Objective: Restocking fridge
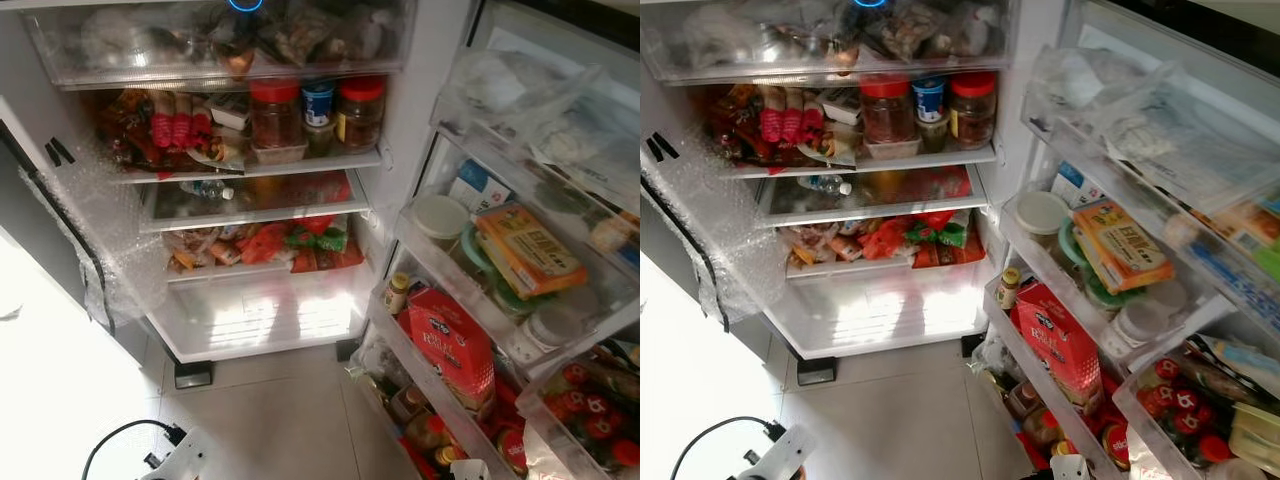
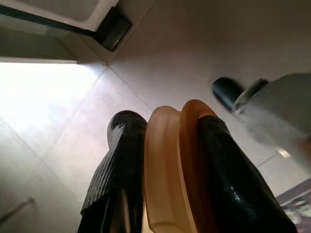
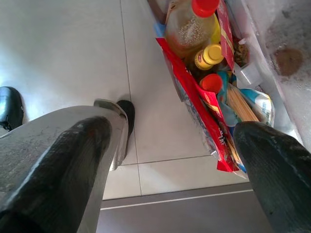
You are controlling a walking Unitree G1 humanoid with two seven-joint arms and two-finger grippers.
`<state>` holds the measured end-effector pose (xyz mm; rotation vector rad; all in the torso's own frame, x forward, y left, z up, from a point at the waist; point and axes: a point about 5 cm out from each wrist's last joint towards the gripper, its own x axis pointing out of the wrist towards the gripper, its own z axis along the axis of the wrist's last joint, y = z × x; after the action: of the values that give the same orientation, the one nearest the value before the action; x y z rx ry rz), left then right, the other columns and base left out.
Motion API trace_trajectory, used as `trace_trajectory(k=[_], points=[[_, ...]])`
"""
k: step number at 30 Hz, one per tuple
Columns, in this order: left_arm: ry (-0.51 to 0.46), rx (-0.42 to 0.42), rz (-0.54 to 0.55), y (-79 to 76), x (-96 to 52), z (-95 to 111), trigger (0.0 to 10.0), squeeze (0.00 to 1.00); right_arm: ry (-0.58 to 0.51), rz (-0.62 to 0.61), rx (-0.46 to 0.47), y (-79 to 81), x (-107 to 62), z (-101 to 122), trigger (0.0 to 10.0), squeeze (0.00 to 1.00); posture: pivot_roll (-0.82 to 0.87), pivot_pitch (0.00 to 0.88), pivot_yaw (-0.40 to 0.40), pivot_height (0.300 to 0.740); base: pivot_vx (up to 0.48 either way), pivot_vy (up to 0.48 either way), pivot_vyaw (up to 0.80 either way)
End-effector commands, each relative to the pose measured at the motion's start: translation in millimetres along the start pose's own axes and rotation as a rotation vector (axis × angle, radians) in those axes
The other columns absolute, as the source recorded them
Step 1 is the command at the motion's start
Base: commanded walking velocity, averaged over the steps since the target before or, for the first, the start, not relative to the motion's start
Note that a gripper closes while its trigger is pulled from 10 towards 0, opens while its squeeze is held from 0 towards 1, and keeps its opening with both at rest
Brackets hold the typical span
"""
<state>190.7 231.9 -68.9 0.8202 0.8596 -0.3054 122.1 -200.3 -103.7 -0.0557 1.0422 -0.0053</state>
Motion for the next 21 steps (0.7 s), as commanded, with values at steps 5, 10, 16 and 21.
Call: trace_trajectory(k=[5,10,16,21], points=[[-0.218,0.285,0.237,54.6,0.0,46,10.0,0.0,0.059,0.021,-0.024,3.5,-2.7,-14,10.0,0.0,0.05,0.119,-0.04,0.74,0.0,0.0,0.0],[-0.339,0.375,0.289,62.3,-5.7,76,10.0,0.0,0.054,0.02,-0.025,3.6,-2.7,-14,10.0,0.0,0.03,0.116,-0.033,0.74,0.0,0.0,0.0],[-0.505,-0.621,0.31,80.6,-16.5,102,10.0,0.0,0.06,0.023,-0.04,3.8,-3.2,-16,10.0,0.0,0.03,0.129,-0.037,0.74,0.0,0.0,0.0],[-0.568,-1.1,0.137,66.9,-16.3,99,10.0,0.0,0.064,0.023,-0.044,3.5,-3.6,-17,10.0,0.0,0.03,0.138,-0.04,0.74,0.0,0.0,0.0]])
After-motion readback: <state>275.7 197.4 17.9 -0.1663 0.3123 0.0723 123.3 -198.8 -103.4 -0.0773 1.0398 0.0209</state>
